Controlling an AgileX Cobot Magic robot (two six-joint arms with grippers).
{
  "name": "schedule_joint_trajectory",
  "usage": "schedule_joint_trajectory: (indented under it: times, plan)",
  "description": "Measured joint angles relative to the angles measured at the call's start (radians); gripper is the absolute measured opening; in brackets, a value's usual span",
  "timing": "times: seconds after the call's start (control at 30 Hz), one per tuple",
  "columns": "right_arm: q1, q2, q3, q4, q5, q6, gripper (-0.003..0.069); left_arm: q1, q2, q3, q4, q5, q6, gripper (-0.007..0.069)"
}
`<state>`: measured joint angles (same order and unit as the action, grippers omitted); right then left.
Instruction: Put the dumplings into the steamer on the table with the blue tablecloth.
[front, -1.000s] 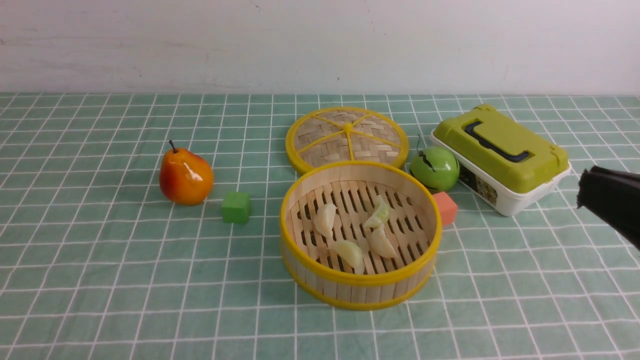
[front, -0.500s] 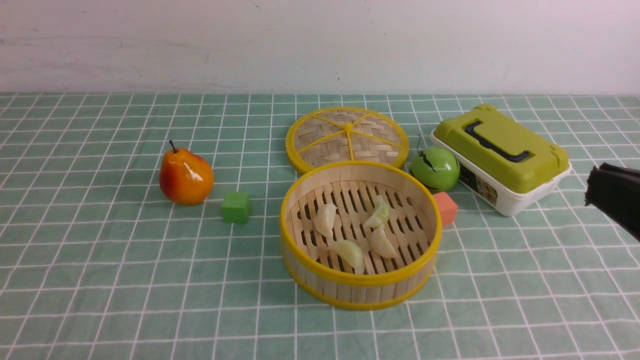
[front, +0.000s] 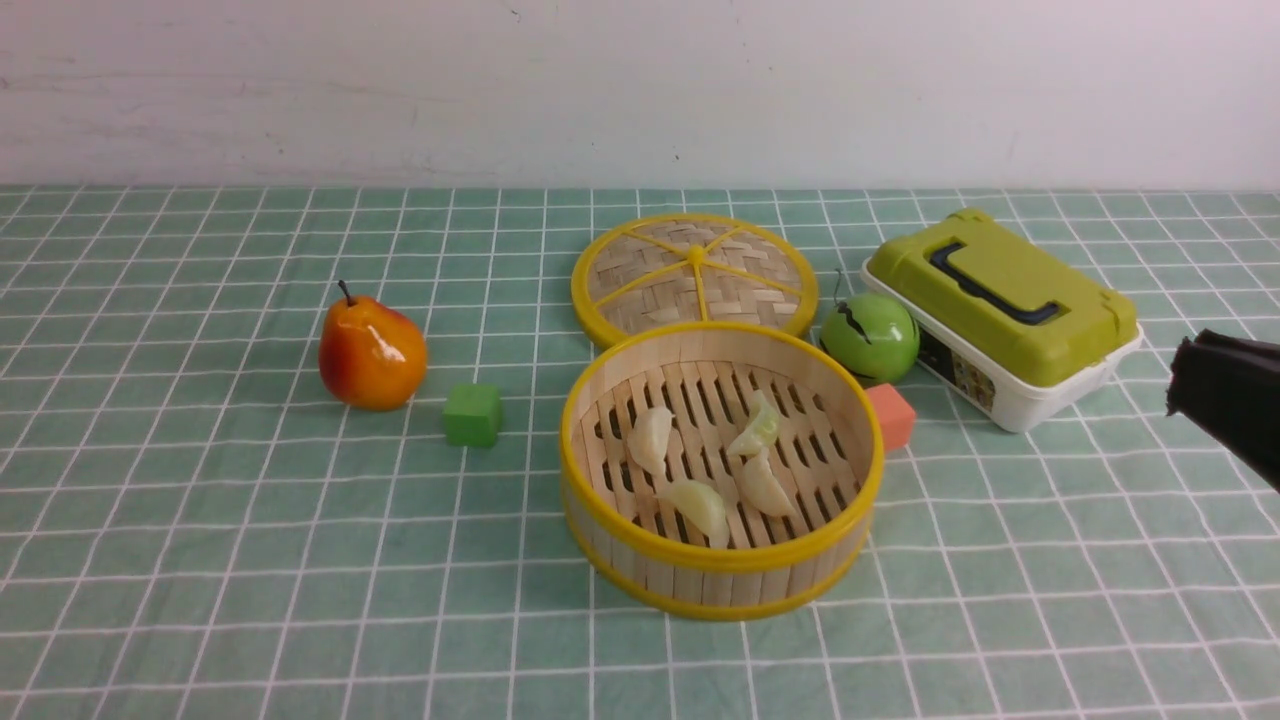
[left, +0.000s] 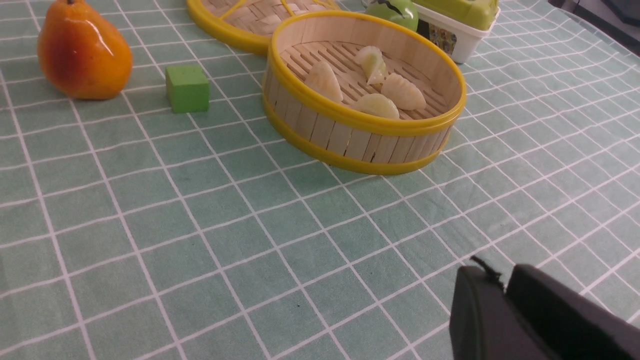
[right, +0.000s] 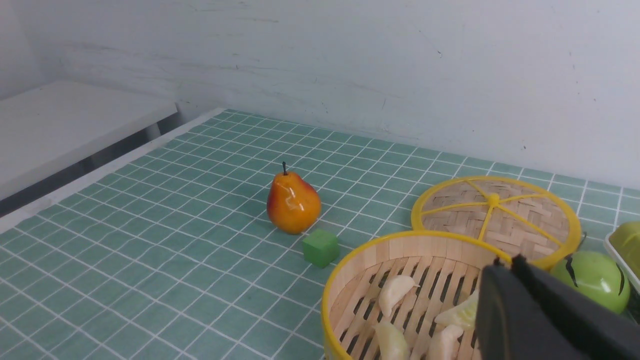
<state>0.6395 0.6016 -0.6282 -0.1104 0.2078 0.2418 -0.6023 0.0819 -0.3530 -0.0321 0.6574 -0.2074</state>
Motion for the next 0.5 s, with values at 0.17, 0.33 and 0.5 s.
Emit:
schedule_joint_trajectory:
  times: [0.17,0.33,0.5]
  plan:
    - [-0.017,-0.015,0.024,-0.115,-0.003,-0.036,0.0002,0.000,0.000,0.000,0.000,0.000,0.000,0.0081]
    - [-0.097,-0.066,0.131,-0.128,-0.014,-0.043,0.0000,0.000,0.000,0.000,0.000,0.000,0.000,0.0086]
    - [-0.281,-0.212,0.327,-0.044,-0.028,-0.043,-0.0020,0.000,0.000,0.000,0.000,0.000,0.000,0.0092]
